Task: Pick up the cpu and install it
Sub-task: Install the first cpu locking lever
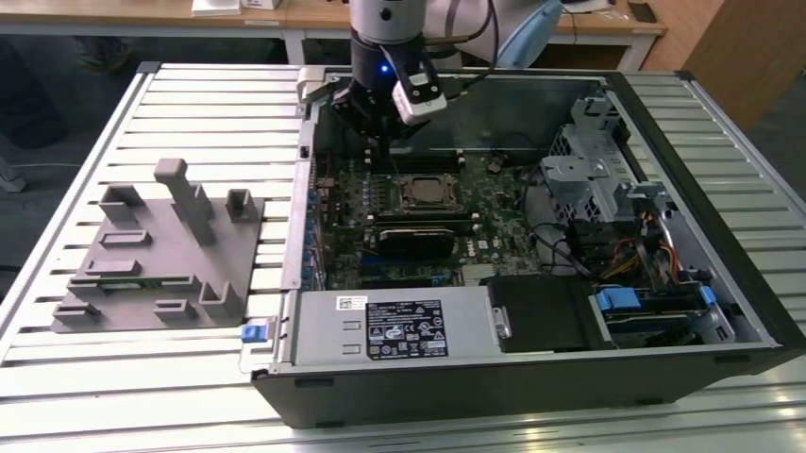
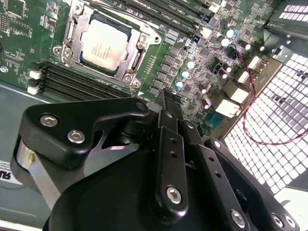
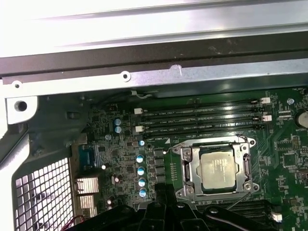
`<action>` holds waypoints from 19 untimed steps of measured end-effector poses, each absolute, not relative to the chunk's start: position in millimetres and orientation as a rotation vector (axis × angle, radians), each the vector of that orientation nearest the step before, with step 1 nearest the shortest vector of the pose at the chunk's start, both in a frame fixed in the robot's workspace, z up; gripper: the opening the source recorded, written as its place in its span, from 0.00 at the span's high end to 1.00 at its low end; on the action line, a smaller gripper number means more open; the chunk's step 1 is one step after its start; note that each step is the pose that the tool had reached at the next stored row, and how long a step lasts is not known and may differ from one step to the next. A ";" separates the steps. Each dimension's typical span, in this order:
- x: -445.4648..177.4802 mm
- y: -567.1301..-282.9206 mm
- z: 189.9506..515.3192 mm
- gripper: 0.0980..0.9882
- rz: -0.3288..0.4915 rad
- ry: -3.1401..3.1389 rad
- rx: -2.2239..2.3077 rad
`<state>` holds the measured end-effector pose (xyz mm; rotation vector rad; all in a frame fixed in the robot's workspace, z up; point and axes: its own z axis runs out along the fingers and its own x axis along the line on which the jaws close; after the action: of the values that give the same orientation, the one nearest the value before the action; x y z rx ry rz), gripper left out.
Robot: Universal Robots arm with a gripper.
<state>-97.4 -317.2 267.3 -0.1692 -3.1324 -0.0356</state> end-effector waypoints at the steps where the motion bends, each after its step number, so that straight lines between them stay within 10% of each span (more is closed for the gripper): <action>1: -97.5 -317.0 267.2 0.99 -0.035 -3.132 -0.169; 19: -100.8 -307.9 260.8 0.99 -0.035 -3.132 -0.169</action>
<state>-100.8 -307.9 260.8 -0.1691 -3.1323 -0.0353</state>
